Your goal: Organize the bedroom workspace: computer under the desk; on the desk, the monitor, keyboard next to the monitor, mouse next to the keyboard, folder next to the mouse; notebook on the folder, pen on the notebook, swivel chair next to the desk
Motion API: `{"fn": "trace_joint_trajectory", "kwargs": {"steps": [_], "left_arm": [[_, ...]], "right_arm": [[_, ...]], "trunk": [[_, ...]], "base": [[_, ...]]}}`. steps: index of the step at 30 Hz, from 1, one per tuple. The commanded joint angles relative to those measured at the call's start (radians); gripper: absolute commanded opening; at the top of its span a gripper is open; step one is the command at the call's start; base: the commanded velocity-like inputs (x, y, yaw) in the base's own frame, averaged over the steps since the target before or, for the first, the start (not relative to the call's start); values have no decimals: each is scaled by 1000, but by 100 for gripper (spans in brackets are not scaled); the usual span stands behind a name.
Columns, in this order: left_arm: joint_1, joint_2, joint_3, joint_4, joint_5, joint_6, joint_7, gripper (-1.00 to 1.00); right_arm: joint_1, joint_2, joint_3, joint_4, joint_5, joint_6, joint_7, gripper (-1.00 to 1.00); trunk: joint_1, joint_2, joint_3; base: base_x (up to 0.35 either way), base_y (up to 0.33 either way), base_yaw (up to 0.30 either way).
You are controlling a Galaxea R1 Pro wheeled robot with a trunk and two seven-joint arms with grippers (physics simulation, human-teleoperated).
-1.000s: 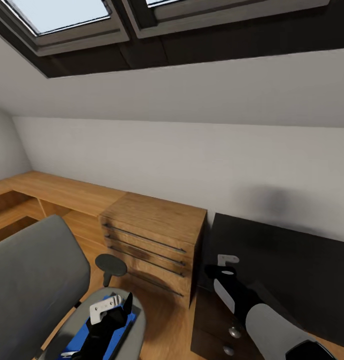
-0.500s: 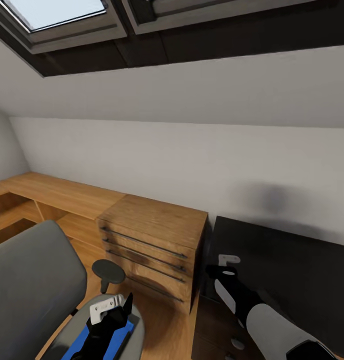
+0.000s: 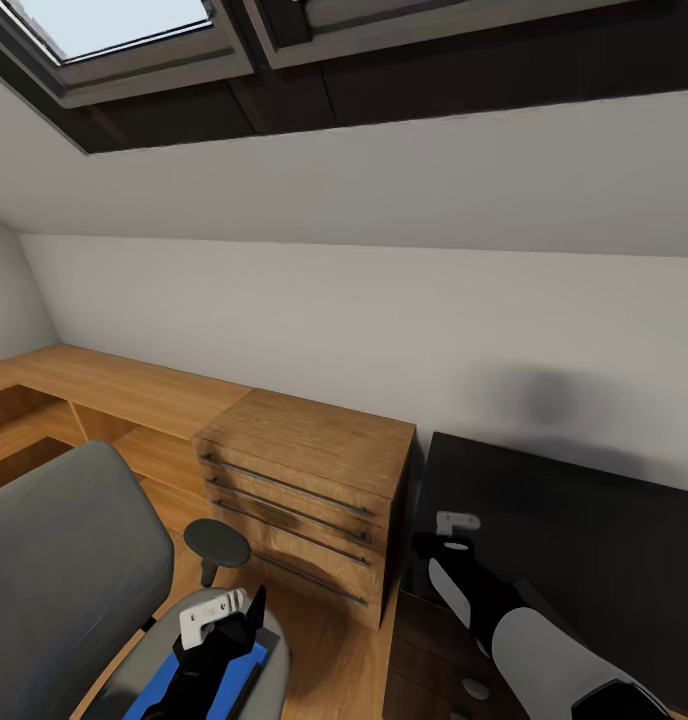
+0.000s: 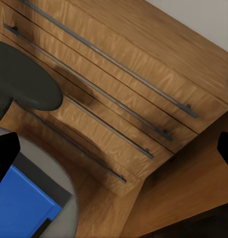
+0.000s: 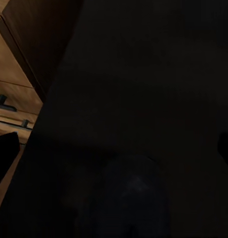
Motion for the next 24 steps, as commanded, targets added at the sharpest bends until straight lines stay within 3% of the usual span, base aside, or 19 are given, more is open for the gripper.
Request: {"fn": "trace_joint_trajectory", "kwargs": {"steps": [1, 16, 24], "left_arm": [[0, 0, -1, -2, 8, 4, 6, 100], [0, -1, 1, -2, 12, 10, 6, 100], [0, -1, 2, -2, 14, 13, 6, 100]], "right_arm": [[-1, -1, 8, -2, -7, 14, -8, 100], [-1, -4, -14, -3, -12, 81, -6, 100], [-1, -4, -30, -3, -12, 86, -6, 100]], "trunk": [[0, -1, -1], [0, -1, -1], [31, -57, -26]], "base": [[0, 0, 0], [0, 0, 0], [0, 0, 0]]}}
